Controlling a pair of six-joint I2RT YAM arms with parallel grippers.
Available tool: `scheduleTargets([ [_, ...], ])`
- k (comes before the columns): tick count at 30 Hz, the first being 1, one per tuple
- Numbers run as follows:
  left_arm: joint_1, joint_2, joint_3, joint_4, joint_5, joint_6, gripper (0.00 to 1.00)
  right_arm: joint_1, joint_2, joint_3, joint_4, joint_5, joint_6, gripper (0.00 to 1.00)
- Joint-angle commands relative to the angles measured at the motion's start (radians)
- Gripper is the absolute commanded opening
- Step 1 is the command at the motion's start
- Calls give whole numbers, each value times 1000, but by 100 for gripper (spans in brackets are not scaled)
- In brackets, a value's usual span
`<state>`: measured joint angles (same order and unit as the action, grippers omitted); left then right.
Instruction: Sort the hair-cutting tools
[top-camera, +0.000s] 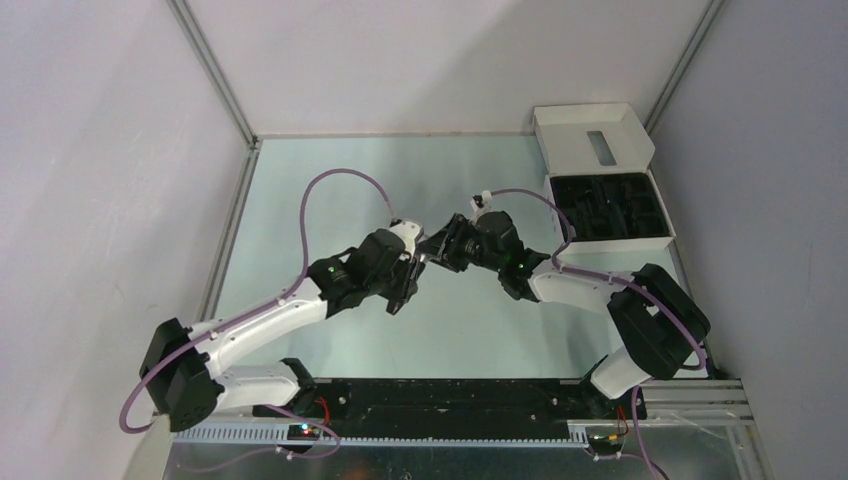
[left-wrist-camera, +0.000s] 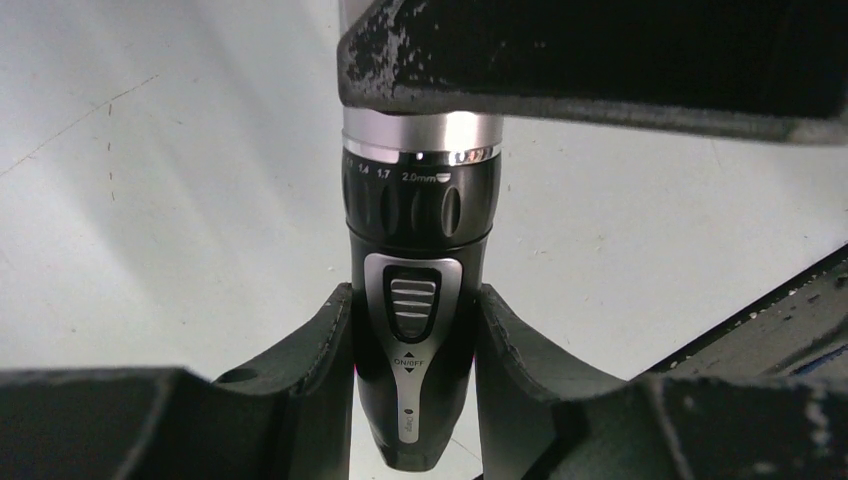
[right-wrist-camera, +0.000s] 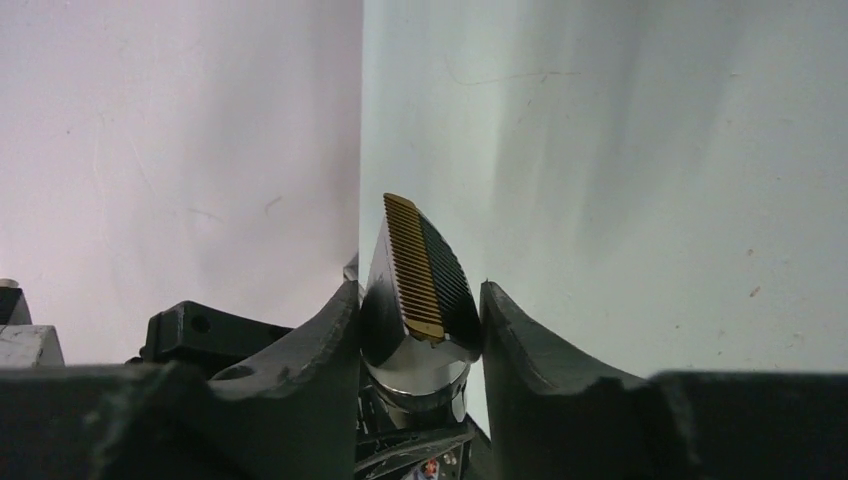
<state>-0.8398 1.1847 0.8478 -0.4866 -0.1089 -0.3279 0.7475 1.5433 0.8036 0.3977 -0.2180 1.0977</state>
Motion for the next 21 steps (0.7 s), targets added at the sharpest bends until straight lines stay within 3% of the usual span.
scheduleTargets([
  [1,-8,-78,3,128,-23,28,7,6,4,37,81,-11,18,33],
  [4,-6,-113,1,142,-31,27,23,-6,-12,36,95,-22,12,11],
  [6,-7,-142,-2,153,-36,32,41,-17,-33,37,105,-36,0,1],
  [9,-3,-211,-14,181,-43,38,69,-33,-74,37,99,-53,-23,0],
  [13,39,-306,-50,244,38,32,97,-62,-114,36,100,-110,-52,0],
  [21,271,-421,-176,421,503,-46,100,-163,-198,37,157,-297,-105,0],
])
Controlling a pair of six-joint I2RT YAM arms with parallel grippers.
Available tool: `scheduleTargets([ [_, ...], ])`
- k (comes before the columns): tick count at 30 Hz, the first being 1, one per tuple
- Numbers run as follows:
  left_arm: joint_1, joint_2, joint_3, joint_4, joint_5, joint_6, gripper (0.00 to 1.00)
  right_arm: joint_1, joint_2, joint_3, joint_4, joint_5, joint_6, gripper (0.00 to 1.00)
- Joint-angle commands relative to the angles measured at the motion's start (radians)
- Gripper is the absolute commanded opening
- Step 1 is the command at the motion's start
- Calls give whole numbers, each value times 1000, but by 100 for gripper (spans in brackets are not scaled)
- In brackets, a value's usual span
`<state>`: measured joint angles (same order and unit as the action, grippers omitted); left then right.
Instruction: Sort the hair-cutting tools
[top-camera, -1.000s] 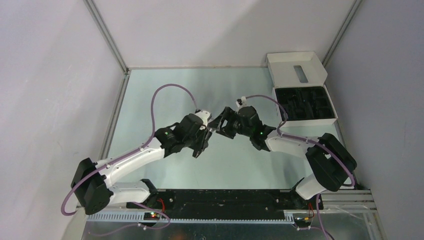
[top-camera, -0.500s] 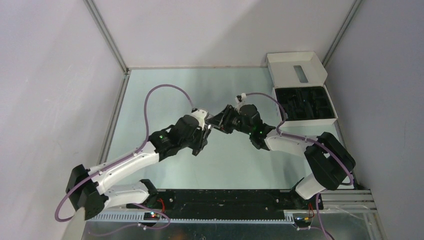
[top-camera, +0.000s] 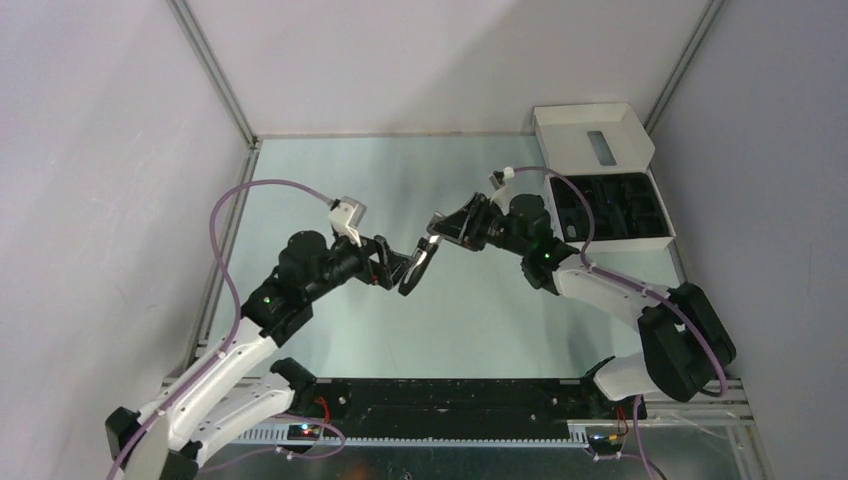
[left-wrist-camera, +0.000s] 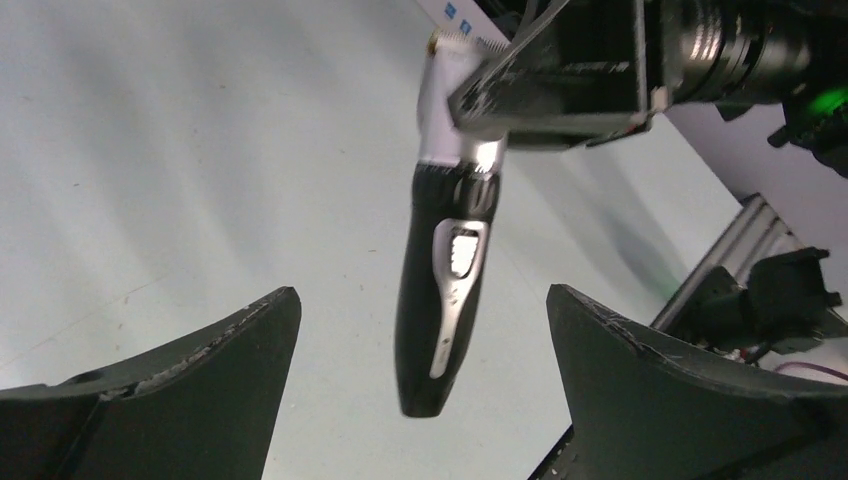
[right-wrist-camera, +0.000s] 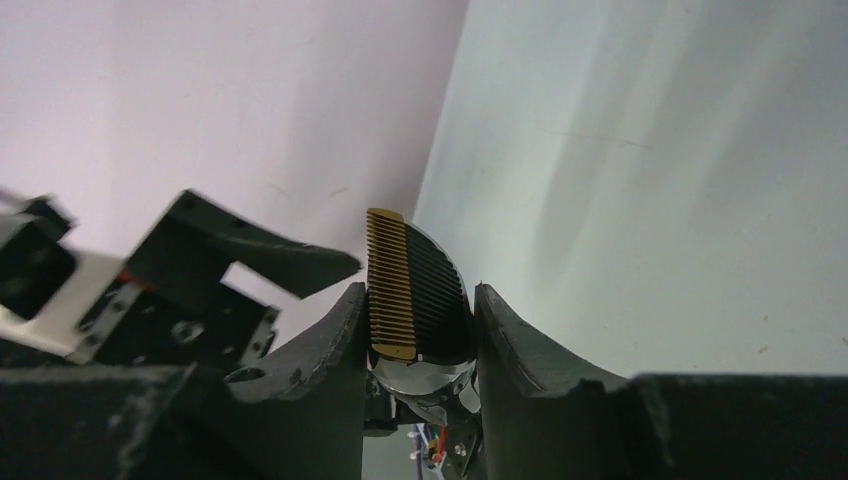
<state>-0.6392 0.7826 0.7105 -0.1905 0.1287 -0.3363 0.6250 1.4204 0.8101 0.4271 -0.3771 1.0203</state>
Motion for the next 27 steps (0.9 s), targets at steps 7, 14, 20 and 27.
scheduleTargets([
  [7,108,42,-35,183,443,-22,100,-103,-122,39,178,-277,-35,0],
  [14,108,173,-11,312,591,-77,100,-115,-143,58,184,-316,-41,0],
  [20,82,252,-10,382,594,-91,96,-109,-133,58,255,-330,0,0],
  [27,55,310,1,422,595,-99,51,-109,-135,58,278,-326,-5,0],
])
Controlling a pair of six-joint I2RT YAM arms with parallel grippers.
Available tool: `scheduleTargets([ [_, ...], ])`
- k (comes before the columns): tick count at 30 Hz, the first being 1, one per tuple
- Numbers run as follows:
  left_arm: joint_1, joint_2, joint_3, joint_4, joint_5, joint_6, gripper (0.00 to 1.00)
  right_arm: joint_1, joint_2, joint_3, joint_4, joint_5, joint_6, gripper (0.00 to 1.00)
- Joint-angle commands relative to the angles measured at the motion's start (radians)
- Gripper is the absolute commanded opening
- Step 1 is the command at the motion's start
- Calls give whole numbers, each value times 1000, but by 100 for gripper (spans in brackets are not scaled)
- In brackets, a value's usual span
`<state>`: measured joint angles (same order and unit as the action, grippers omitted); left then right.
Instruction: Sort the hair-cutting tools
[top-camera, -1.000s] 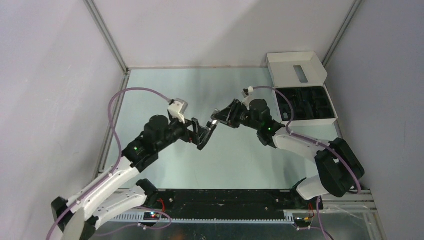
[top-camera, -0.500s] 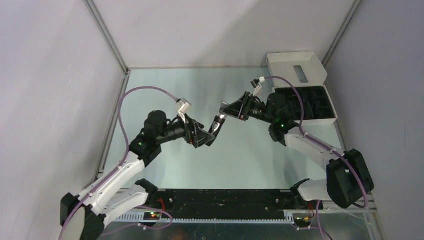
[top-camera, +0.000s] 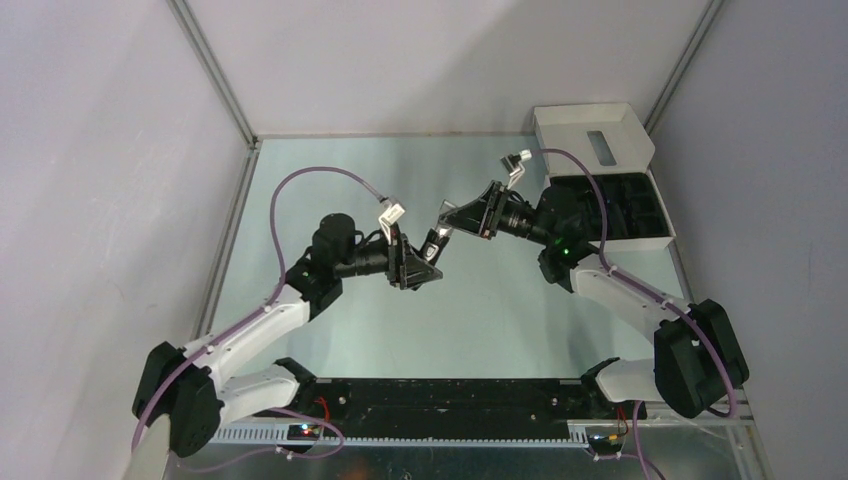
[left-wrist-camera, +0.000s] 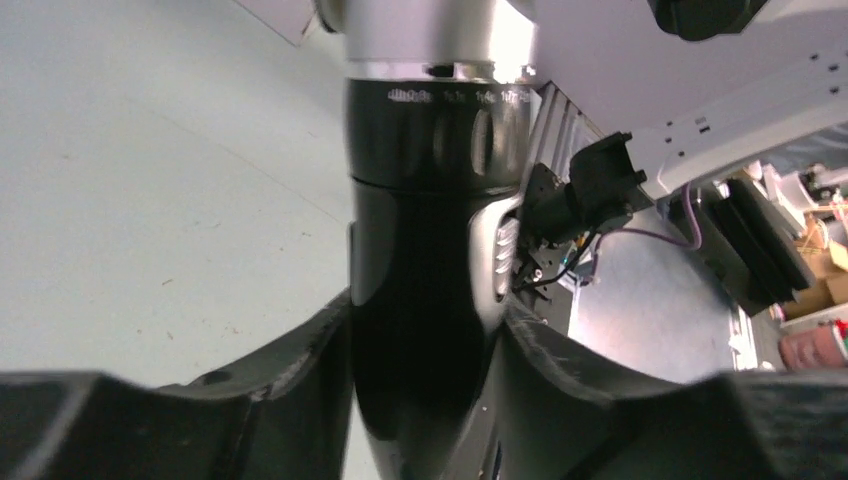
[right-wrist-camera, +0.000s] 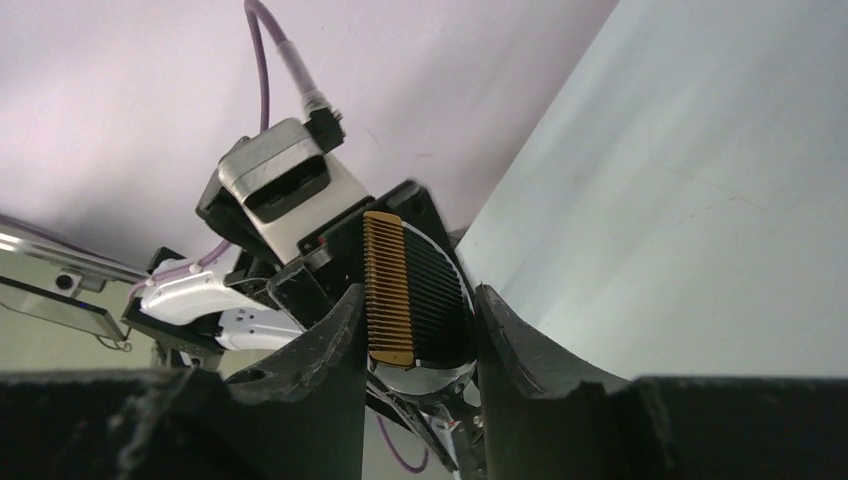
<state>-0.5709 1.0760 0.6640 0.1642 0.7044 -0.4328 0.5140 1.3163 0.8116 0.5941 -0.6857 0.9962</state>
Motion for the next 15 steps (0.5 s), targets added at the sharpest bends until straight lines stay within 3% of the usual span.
scheduleTargets([
  [1,-16,21,57,61,19,0,36,4,-34,56,94,-10,12,0],
  [3,-21,16,69,40,1,13,14,9,-48,57,49,13,-15,8],
  [5,-28,4,81,-1,-37,43,2,12,-76,57,-24,51,-68,22],
  [9,-48,-14,121,-132,-170,127,0,18,-165,57,-230,191,-140,54],
  [11,-60,-15,137,-187,-247,151,0,31,-219,57,-334,288,-155,65],
  [15,-104,-11,163,-243,-395,185,0,98,-322,56,-504,506,-149,75],
])
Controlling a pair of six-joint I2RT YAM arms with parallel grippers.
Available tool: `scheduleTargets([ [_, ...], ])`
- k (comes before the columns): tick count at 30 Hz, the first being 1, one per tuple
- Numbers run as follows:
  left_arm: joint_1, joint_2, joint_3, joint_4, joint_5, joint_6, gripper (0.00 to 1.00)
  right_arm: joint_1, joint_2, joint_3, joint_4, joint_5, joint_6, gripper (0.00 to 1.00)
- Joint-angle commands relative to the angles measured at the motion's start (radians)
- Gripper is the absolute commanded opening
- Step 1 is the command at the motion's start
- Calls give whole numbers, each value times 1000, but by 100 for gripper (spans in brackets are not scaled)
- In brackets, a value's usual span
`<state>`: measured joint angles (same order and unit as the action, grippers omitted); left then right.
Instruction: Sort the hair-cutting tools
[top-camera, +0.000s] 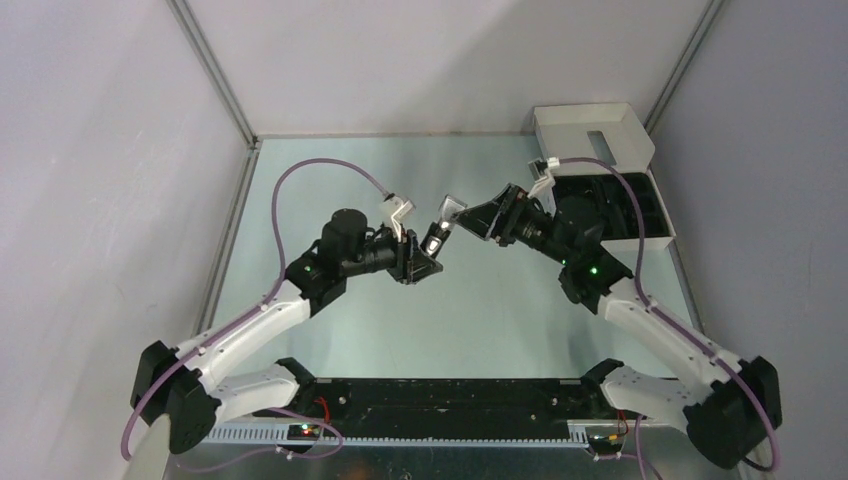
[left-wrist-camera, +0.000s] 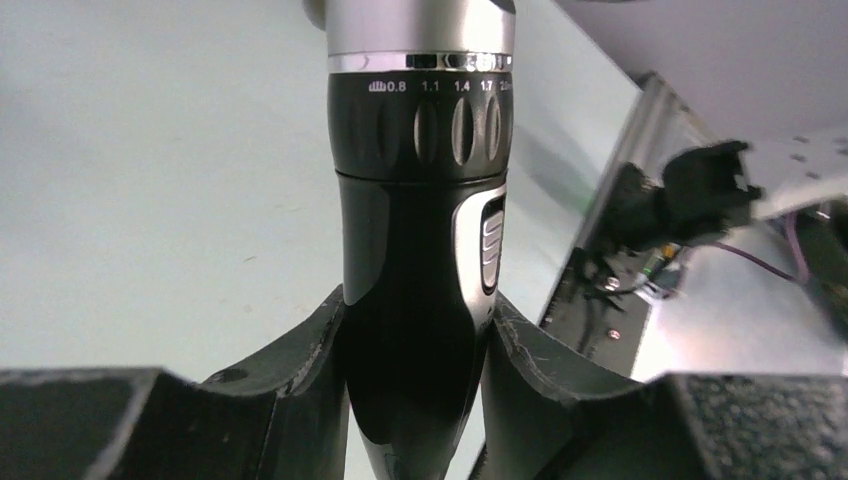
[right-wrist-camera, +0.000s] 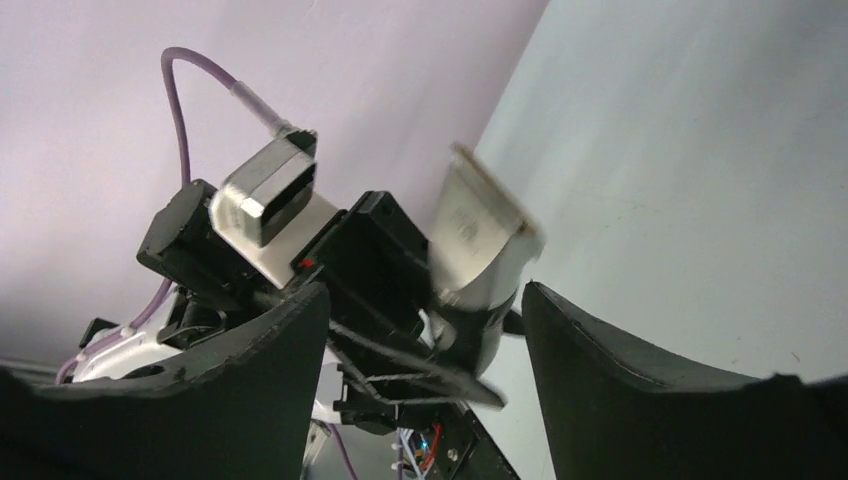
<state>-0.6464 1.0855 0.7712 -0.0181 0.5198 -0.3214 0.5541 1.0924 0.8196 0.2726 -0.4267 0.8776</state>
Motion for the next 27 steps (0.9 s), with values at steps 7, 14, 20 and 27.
scheduleTargets([
  [7,-142,9,92,-64,-406,123,0,180,-119,50,-341,502,81,82],
  [14,-217,24,103,-56,-490,145,0,244,-35,124,-430,604,135,80],
  [20,-254,37,105,-65,-557,146,0,258,29,174,-444,624,163,72],
  [27,-276,54,132,-114,-617,171,0,265,88,217,-498,648,199,63],
])
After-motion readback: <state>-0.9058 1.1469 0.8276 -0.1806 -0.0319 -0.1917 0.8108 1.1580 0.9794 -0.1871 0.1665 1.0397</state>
